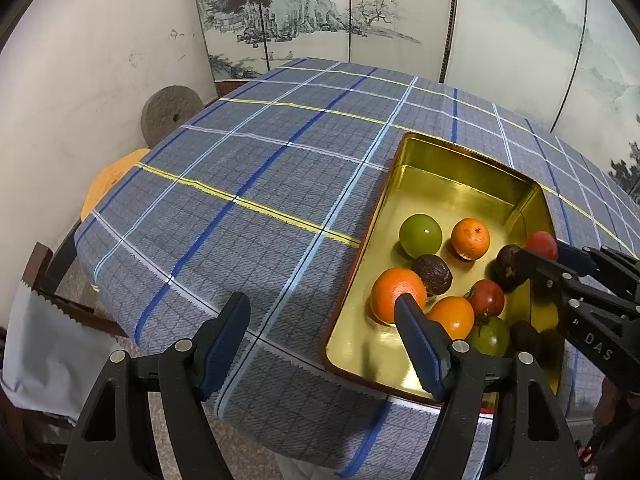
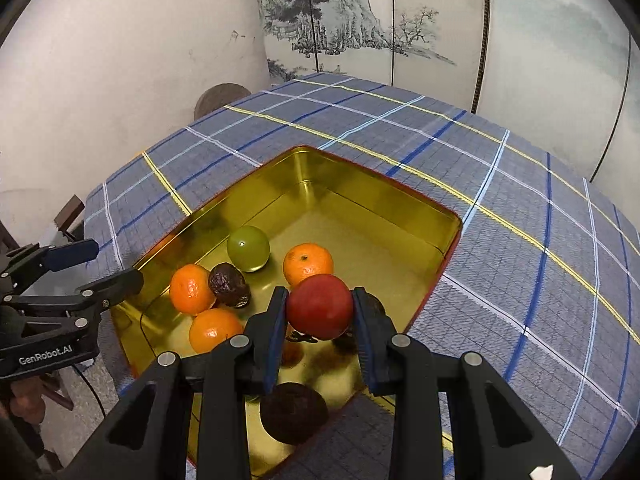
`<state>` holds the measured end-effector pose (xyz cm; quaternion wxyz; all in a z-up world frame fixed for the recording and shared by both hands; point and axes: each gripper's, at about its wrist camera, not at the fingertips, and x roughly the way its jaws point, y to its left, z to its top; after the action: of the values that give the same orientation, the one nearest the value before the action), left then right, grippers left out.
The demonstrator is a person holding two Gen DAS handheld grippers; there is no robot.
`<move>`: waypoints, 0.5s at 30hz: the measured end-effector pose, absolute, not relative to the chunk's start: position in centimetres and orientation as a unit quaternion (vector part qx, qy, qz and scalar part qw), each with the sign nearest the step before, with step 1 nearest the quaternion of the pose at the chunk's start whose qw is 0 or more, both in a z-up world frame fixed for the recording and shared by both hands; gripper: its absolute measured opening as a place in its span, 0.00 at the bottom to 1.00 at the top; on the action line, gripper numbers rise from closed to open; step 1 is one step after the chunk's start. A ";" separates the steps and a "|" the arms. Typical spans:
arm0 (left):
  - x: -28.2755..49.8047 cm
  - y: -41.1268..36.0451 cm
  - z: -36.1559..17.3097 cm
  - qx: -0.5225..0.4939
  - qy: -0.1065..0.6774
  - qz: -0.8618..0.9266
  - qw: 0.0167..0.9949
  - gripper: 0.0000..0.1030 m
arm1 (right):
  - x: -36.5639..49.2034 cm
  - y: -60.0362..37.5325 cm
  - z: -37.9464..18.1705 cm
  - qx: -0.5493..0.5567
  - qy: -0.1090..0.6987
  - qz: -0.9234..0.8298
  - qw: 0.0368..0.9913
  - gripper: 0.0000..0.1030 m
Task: Organize fruits
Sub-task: 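Carry the red tomato into the tin with the right tool and release it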
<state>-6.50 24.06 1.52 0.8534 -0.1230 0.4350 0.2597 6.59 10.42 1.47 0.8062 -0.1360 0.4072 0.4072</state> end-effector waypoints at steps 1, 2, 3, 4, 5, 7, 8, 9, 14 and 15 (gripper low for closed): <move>-6.5 24.1 1.5 -0.123 0.435 0.260 0.853 0.73 | 6.6 10.6 1.3 -0.137 0.409 0.408 0.805 0.28; -6.5 24.1 1.5 -0.124 0.435 0.260 0.853 0.73 | 6.6 10.8 1.2 -0.138 0.409 0.407 0.805 0.28; -6.6 24.2 1.5 -0.124 0.435 0.260 0.853 0.73 | 6.5 11.0 1.1 -0.140 0.410 0.406 0.805 0.28; -6.6 24.2 1.5 -0.124 0.435 0.261 0.853 0.73 | 6.5 11.1 1.0 -0.141 0.410 0.405 0.805 0.28; -6.7 24.3 1.4 -0.125 0.436 0.261 0.852 0.73 | 6.6 11.2 0.9 -0.142 0.412 0.404 0.804 0.28; -6.8 24.4 1.4 -0.126 0.436 0.262 0.852 0.73 | 6.7 11.4 0.6 -0.142 0.415 0.401 0.804 0.28; -6.8 24.4 1.4 -0.127 0.436 0.261 0.852 0.73 | 6.8 11.6 0.4 -0.141 0.417 0.400 0.804 0.28; -6.7 24.4 1.4 -0.126 0.436 0.261 0.852 0.73 | 6.9 11.7 0.3 -0.141 0.419 0.400 0.803 0.28; -6.8 24.4 1.4 -0.126 0.436 0.260 0.852 0.73 | 7.0 11.9 -0.2 -0.147 0.426 0.394 0.801 0.29; -6.8 24.4 1.4 -0.127 0.436 0.260 0.852 0.73 | 7.0 11.9 -0.3 -0.147 0.427 0.394 0.801 0.29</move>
<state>-6.77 24.39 1.35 0.8520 -0.1266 0.4360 0.2605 7.01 11.93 -0.31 0.8006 -0.1472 0.4267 0.3940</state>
